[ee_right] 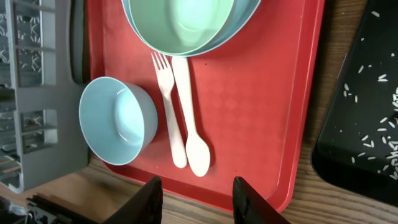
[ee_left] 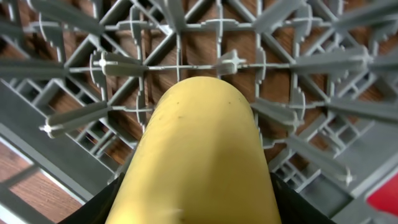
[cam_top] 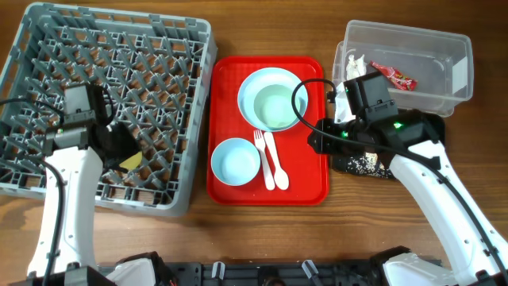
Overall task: Sort waste into correct bins and load items into the dishwasher rack
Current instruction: 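Lower the yellow cup into the dish rack with the left gripper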
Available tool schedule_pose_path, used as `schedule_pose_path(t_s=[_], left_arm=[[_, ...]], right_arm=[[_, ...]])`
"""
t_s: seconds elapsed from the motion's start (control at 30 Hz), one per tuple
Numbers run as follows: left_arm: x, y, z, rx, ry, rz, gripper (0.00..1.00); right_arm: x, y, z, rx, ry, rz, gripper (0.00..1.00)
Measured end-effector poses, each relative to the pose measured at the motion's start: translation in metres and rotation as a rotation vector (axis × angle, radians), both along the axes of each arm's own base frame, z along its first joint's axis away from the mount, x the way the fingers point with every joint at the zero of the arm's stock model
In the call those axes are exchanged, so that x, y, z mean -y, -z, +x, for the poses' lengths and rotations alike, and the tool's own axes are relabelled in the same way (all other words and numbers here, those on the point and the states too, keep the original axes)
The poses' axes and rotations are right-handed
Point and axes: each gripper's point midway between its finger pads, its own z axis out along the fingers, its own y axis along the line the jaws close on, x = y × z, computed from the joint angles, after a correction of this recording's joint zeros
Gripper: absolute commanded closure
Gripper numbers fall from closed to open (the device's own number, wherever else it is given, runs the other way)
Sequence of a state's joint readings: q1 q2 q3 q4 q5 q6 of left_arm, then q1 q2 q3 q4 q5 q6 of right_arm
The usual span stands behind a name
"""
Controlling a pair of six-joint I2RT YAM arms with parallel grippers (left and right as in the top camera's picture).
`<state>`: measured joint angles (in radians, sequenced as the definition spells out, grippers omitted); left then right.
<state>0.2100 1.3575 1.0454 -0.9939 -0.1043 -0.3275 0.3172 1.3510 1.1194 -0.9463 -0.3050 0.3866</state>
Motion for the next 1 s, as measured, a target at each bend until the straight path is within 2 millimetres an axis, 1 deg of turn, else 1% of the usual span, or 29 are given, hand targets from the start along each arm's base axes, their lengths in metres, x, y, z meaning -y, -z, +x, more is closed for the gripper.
schedule_pose_path(t_s=[0.23,0.57,0.7,0.8,0.87,0.93,1.0], left_arm=[[-0.006,0.005,-0.001,-0.016,-0.029,-0.002,0.96],[-0.002,0.003,0.000,0.000,-0.023,-0.026,0.97],[-0.002,-0.014,0.000,0.064,-0.022,-0.012,0.96],[-0.004,-0.036,0.000,0.142,-0.024,0.015,0.96],[-0.007,-0.047,-0.001,0.175,-0.031,0.041,0.96],[-0.010,-0.052,-0.002,0.186,-0.039,0.064,0.96],[-0.013,-0.051,-0.003,0.176,-0.044,0.076,0.96]], right_arm=[[0.000,0.000,0.000,0.000,0.000,0.000,0.63],[0.000,0.000,0.000,-0.001,0.000,0.000,0.62],[0.000,0.000,-0.001,-0.004,0.000,-0.001,0.63],[0.000,0.000,-0.001,-0.004,0.000,-0.001,0.62],[0.000,0.000,-0.001,-0.004,0.000,-0.001,0.63],[0.000,0.000,-0.001,-0.004,0.000,-0.001,0.62],[0.000,0.000,-0.001,-0.004,0.000,-0.001,0.62]])
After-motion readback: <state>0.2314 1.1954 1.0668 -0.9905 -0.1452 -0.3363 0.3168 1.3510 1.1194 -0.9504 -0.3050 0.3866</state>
